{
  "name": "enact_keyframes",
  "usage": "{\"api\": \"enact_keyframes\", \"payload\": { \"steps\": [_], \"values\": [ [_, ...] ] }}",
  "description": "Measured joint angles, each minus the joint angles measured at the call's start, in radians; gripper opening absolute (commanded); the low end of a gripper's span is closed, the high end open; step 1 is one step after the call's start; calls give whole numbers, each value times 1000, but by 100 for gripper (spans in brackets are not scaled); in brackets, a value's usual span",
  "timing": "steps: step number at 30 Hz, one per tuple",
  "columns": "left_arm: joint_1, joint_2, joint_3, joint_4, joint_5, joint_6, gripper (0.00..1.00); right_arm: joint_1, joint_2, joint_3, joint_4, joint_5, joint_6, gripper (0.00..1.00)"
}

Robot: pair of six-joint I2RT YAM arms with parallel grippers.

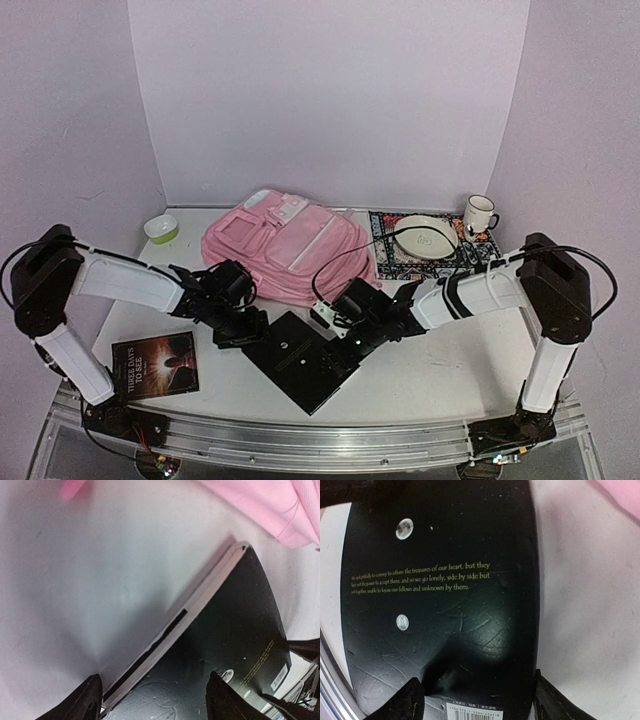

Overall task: Pack the student bag
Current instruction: Move the book to the center of the board, then pick up the book at the center of the board.

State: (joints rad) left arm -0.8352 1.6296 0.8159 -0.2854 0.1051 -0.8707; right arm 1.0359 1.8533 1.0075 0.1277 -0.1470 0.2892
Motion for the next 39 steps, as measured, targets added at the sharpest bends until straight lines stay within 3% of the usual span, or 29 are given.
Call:
{"api": "enact_keyframes", "payload": {
  "steps": [5, 10, 21, 28, 35, 39],
  "values": [
    [6, 182, 202, 38, -9, 72, 74, 4, -78, -80, -20, 30, 81, 76],
    [3, 216, 250, 79, -1, 90, 82, 13, -142, -104, -15, 41, 128, 84],
    [-13, -58, -40, 101, 2, -80, 85, -23, -132, -50, -15, 69, 174, 89],
    [-61, -62, -111, 186, 57, -168, 77, -34, -51, -8, -13, 55, 186, 89],
    [-81, 13, -110, 362, 113, -226, 62, -34, -16, -6, -8, 34, 199, 87],
    [-85, 20, -111, 374, 116, -247, 55, -43, -15, -6, -4, 11, 217, 85]
  ]
}}
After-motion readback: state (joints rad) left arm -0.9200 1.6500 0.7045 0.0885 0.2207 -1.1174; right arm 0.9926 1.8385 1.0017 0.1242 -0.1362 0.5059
